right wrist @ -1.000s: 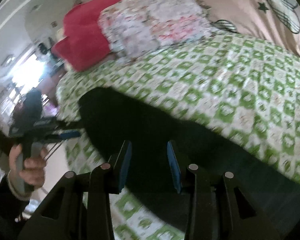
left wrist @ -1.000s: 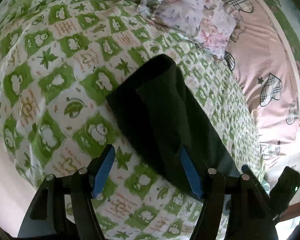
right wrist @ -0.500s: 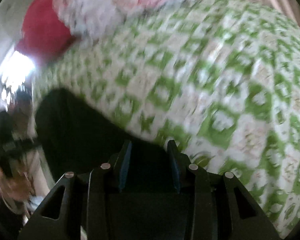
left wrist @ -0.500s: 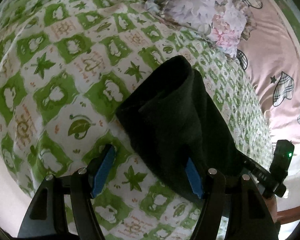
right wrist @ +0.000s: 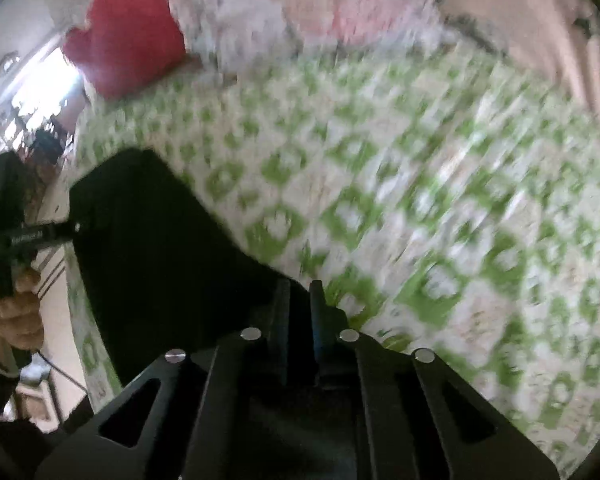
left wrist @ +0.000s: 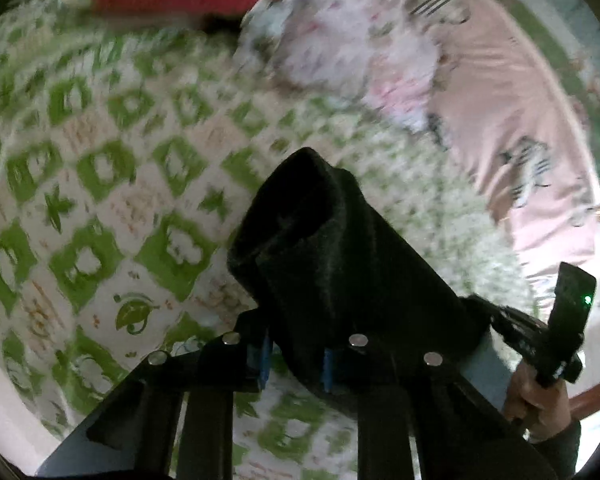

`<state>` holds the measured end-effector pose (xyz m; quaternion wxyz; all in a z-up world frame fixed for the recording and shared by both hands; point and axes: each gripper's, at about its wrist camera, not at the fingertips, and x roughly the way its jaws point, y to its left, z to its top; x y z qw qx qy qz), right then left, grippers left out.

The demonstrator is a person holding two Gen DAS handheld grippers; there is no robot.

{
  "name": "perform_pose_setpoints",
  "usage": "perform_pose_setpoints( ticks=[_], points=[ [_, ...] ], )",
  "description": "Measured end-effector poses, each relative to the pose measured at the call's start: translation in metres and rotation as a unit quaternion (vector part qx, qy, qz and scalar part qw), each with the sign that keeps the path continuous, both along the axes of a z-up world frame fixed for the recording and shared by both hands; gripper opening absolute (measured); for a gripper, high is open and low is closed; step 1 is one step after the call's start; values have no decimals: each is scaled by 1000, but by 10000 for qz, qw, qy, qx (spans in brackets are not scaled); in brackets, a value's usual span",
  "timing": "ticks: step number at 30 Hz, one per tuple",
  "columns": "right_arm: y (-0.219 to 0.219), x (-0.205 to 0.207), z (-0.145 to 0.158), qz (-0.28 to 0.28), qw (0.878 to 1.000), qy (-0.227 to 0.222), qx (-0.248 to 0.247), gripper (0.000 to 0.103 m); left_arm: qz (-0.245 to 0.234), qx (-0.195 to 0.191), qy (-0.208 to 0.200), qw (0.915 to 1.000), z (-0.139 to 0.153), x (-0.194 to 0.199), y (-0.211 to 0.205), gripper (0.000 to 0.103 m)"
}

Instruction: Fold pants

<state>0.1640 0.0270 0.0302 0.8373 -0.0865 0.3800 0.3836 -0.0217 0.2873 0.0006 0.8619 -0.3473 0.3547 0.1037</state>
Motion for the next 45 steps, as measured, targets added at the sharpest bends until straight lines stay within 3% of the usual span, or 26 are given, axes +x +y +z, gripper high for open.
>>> perform_pose_setpoints(
  ticks=[4, 9, 14, 17, 21, 26, 28, 30, 31, 38, 45],
  points=[
    [2, -14, 28, -252, 9961, -834, -138, 8, -189, 408, -412, 9981, 25, -7, -3, 18],
    [26, -8, 9, -389, 9907, -1127, -656, 8, -197, 582, -77, 9981, 5, 10, 2, 18],
    [31, 6, -18, -624, 9918, -885, -678, 8, -290, 712, 249, 9967, -23, 26, 7, 18],
    [29, 14, -25, -802, 9932, -647, -545, 11, -282, 643, 392, 9968, -28, 31, 12, 27],
    [11, 6, -13, -1150, 9911, -620, -270, 15, -35, 696, 307, 9971, -14, 14, 20, 49],
    [-34, -18, 2, -1512, 9868, -323, 474, 16, 206, 1067, 76, 9940, 18, -9, 17, 49],
    [-54, -32, 2, -1675, 9832, -220, 689, 21, 180, 1144, -56, 9933, 30, -12, 11, 50],
    [-72, -48, -1, -1841, 9793, -118, 828, 41, 45, 1179, -150, 9929, 39, -10, 2, 51],
    [-78, -54, -3, -1898, 9778, -96, 878, 44, -40, 1197, -191, 9926, 44, -8, -4, 52],
    [-128, -101, -16, -2370, 9648, 98, 1140, 44, -748, 1166, -158, 9902, 44, 19, -57, 55],
    [-178, -138, -30, -2892, 9480, 180, 1315, 45, -1618, 1290, -35, 9783, 37, 44, -126, 59]
  ],
)
